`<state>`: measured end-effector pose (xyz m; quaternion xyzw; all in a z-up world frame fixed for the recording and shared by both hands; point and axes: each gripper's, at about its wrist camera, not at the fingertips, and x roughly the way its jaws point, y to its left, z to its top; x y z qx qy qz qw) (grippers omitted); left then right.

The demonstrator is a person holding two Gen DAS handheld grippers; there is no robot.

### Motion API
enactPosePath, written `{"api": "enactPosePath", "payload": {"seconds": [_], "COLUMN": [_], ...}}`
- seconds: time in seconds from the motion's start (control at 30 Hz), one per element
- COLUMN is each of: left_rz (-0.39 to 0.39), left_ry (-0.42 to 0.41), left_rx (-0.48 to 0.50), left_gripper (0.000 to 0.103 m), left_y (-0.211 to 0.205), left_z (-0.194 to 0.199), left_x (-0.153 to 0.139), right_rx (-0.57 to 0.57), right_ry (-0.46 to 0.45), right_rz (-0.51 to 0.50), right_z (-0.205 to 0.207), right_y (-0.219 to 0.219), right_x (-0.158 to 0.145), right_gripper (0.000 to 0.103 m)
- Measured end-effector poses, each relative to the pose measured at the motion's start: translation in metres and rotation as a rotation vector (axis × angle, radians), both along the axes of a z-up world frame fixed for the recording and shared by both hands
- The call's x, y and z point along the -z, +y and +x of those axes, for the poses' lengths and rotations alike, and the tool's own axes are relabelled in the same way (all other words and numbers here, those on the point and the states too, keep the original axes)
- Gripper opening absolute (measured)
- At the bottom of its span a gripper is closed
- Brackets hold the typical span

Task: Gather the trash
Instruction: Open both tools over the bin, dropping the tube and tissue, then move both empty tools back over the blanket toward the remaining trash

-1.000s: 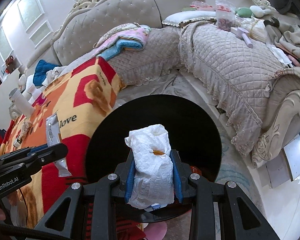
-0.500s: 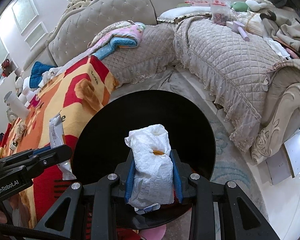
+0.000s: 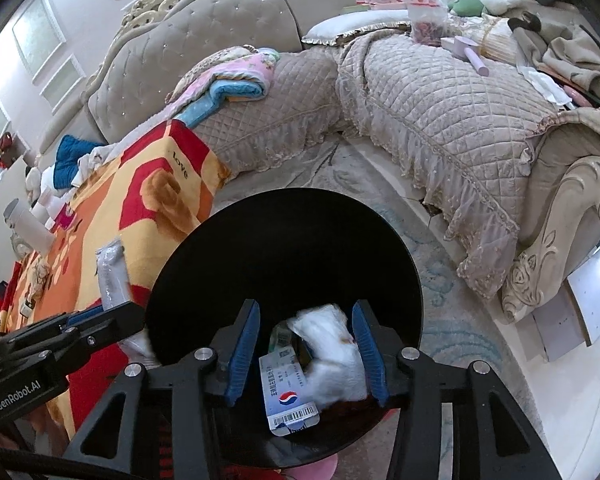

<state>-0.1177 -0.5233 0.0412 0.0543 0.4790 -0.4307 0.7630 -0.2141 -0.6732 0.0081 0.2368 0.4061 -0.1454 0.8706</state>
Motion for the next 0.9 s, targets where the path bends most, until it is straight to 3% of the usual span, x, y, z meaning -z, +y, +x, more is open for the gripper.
{"api": "enactPosePath", "payload": {"seconds": [0.03, 0.1, 0.5, 0.67, 0.9], "left_rz": [-0.001, -0.01, 0.005, 0.011, 0.02], "left_ry": [0.004, 0.012, -0.011, -0.023, -0.026], "left_rx": [0.001, -0.007, -0.038, -0.057, -0.095], "left_gripper": [0.036, 0.043, 0.043, 0.043, 0.043], "left_y": [0.001, 0.004, 0.023, 0.033, 0.055], "left_z": [0.001, 0.002, 0.002, 0.002, 0.005], "left_x": [0.001, 0.001, -0.001, -0.002, -0.004], "right_rx": [0.002, 0.001, -0.016, -0.022, -0.057], "right_ry": [0.001, 0.0, 0.02, 0.015, 0.017], "right_rz": [0.0, 0.001, 0.005, 0.002, -0.003], "right_z": [0.0, 0.0, 0.0, 0.001, 0.003], "right_y": [0.0, 0.001, 0.013, 0.019, 0.037], "right_x": [-0.001, -0.001, 0.001, -0.002, -0.006], "right_gripper": [0.046, 0.047, 0.049, 0.059, 0.06]}}
